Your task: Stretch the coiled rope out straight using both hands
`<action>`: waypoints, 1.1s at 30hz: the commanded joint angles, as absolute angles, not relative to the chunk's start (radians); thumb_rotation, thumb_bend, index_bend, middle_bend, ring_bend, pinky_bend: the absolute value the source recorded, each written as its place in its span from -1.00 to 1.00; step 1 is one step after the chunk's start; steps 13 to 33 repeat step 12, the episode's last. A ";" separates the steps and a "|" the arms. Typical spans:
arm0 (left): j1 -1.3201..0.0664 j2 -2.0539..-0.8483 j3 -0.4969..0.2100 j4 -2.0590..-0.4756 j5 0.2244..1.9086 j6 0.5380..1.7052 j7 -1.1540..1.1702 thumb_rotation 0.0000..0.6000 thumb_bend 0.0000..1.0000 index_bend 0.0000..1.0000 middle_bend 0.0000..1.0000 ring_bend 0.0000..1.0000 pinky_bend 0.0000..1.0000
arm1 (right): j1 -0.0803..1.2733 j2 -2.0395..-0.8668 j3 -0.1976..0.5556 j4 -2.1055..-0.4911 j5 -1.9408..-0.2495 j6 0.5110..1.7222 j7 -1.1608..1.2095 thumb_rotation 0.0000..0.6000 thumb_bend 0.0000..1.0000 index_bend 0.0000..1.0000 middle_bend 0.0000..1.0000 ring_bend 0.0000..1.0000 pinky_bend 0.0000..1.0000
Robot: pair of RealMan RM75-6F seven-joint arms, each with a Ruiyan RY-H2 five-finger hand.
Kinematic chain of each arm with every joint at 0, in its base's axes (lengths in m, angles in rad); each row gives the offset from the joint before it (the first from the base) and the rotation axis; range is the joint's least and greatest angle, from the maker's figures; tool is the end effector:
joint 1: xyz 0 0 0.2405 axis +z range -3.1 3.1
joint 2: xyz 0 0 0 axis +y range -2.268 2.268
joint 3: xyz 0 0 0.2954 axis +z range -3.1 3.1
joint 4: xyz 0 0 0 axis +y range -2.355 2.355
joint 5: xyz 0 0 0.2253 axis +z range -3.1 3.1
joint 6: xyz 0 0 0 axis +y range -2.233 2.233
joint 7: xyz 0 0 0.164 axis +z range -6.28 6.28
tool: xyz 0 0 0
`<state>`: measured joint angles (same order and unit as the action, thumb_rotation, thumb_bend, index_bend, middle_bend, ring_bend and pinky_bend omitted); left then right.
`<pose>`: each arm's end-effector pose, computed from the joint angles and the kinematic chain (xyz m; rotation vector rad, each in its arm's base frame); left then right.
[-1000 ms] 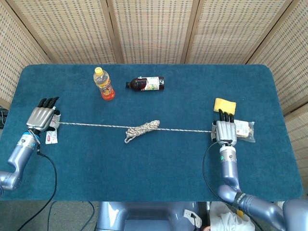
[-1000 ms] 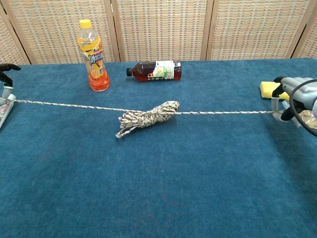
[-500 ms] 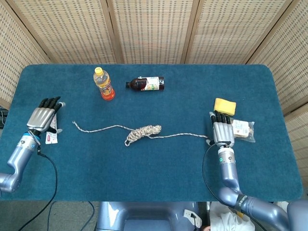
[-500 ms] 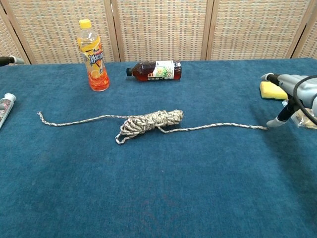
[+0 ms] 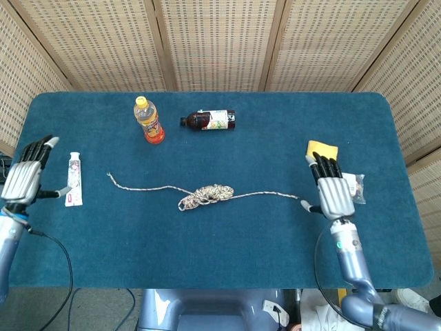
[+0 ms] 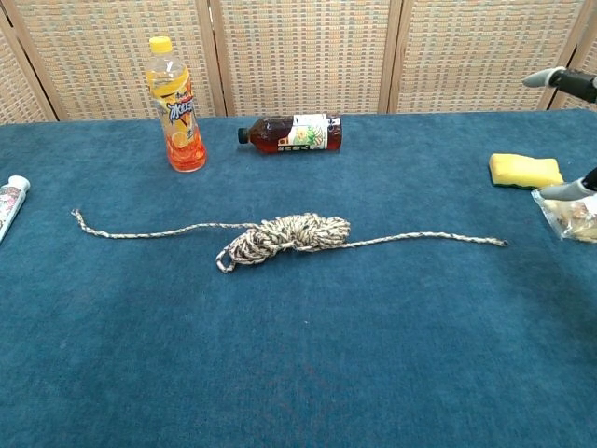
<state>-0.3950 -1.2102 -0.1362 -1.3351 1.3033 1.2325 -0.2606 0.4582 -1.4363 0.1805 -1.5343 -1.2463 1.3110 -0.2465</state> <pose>-0.3534 0.3461 0.1575 -1.3632 -0.9954 -1.0308 -0.2578 -0.3451 0.0562 1.4582 -0.8868 1.0293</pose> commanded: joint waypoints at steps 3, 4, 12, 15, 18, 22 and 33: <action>-0.220 -1.132 -0.076 -1.592 1.285 1.419 -0.140 1.00 -1.00 -1.00 -1.00 -1.00 -1.00 | 0.298 -1.376 0.027 -1.494 -1.538 1.563 -0.035 1.00 -1.00 -1.00 -1.00 -1.00 -1.00; -0.202 -1.129 -0.064 -1.619 1.290 1.435 -0.128 1.00 -1.00 -1.00 -1.00 -1.00 -1.00 | 0.281 -1.375 0.012 -1.489 -1.562 1.589 -0.031 1.00 -1.00 -1.00 -1.00 -1.00 -1.00; -0.119 -1.163 0.007 -1.651 1.407 1.531 -0.107 1.00 -1.00 -1.00 -1.00 -1.00 -1.00 | 0.155 -1.371 -0.070 -1.521 -1.659 1.726 -0.123 1.00 -1.00 -1.00 -1.00 -1.00 -1.00; -0.119 -1.163 0.007 -1.651 1.407 1.531 -0.107 1.00 -1.00 -1.00 -1.00 -1.00 -1.00 | 0.155 -1.371 -0.070 -1.521 -1.659 1.726 -0.123 1.00 -1.00 -1.00 -1.00 -1.00 -1.00; -0.119 -1.163 0.007 -1.651 1.407 1.531 -0.107 1.00 -1.00 -1.00 -1.00 -1.00 -1.00 | 0.155 -1.371 -0.070 -1.521 -1.659 1.726 -0.123 1.00 -1.00 -1.00 -1.00 -1.00 -1.00; -0.119 -1.163 0.007 -1.651 1.407 1.531 -0.107 1.00 -1.00 -1.00 -1.00 -1.00 -1.00 | 0.155 -1.371 -0.070 -1.521 -1.659 1.726 -0.123 1.00 -1.00 -1.00 -1.00 -1.00 -1.00; -0.119 -1.163 0.007 -1.651 1.407 1.531 -0.107 1.00 -1.00 -1.00 -1.00 -1.00 -1.00 | 0.155 -1.371 -0.070 -1.521 -1.659 1.726 -0.123 1.00 -1.00 -1.00 -1.00 -1.00 -1.00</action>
